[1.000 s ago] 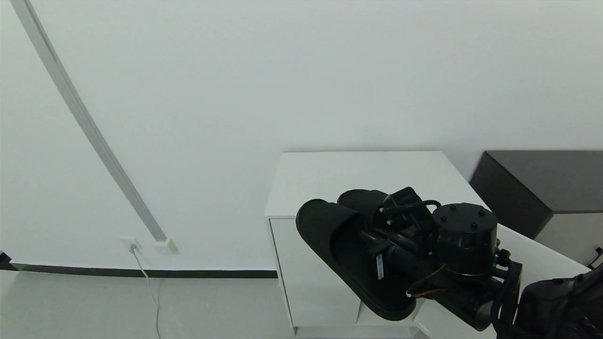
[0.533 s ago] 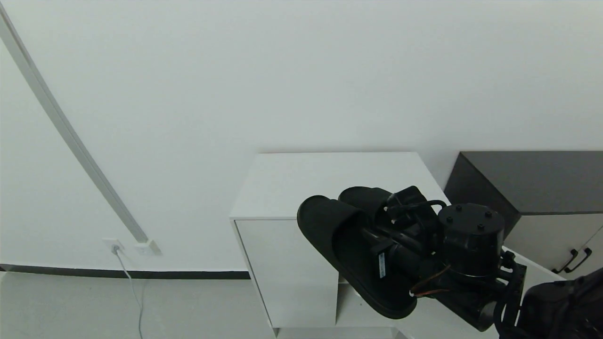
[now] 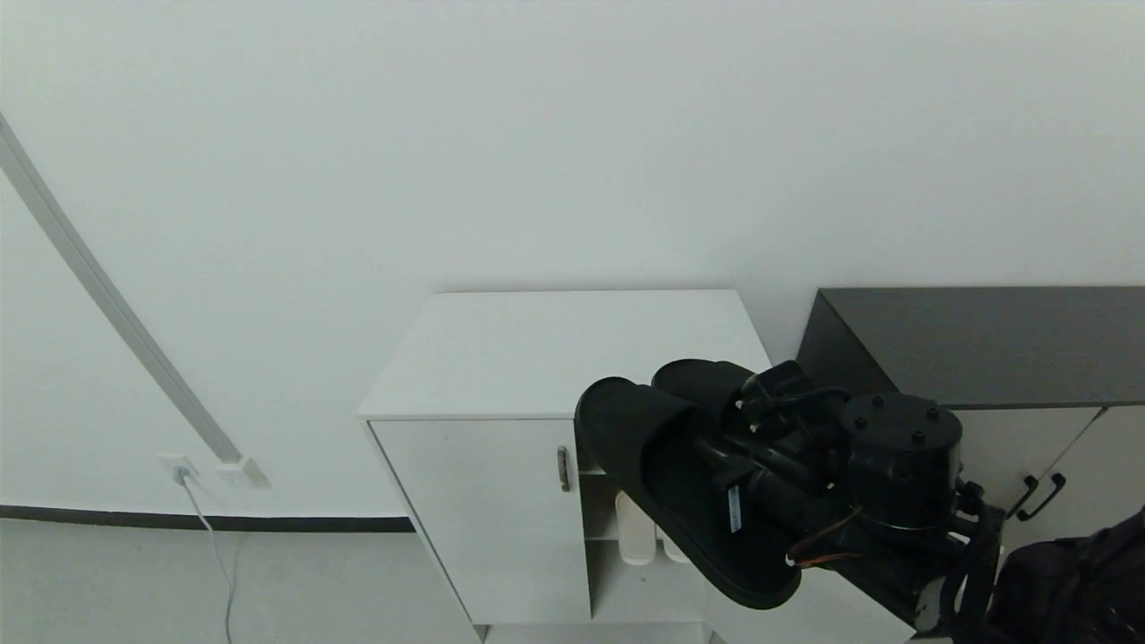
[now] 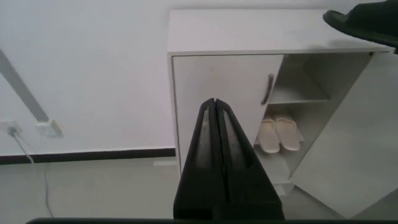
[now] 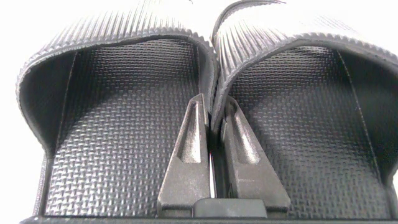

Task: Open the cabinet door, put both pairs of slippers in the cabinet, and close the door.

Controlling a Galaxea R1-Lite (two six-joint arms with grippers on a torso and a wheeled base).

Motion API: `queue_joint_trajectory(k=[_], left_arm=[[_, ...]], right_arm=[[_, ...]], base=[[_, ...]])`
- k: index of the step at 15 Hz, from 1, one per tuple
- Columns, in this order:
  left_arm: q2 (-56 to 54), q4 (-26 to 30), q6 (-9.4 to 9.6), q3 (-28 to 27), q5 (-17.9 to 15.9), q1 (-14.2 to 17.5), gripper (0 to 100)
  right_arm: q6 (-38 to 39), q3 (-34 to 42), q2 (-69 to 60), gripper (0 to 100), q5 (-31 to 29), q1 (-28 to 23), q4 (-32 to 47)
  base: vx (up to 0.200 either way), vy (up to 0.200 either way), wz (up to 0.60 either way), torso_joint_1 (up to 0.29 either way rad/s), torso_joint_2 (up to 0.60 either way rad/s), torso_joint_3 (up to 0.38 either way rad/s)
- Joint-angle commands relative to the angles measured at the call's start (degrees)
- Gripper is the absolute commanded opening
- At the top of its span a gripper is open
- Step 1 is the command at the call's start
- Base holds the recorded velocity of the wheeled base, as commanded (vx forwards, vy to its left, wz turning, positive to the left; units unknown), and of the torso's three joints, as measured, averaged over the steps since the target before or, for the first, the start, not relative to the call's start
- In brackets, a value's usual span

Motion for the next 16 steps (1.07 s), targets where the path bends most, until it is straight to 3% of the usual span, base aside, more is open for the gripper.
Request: queue_joint_trajectory(k=[1,11,16], left_arm=[[0.1,0.0,-0.01,0.0,0.0,0.0,0],[0.1,0.0,-0.01,0.0,0.0,0.0,0],[0.1,0.0,-0.01,0.0,0.0,0.0,0]], right_arm=[[0.0,0.1,0.4,0,0.0,0.1,-0.3],[0.0,0.7,0.9,0,0.2,0.6,-0.5],[-0.3,0.9,1.9,0,0.1,0.6,-3.3]], base=[[0.0,0.0,0.0,0.0,0.0,0.0],[0.0,0.0,0.0,0.0,0.0,0.0],[0.0,0.0,0.0,-0.139,0.3,0.163]])
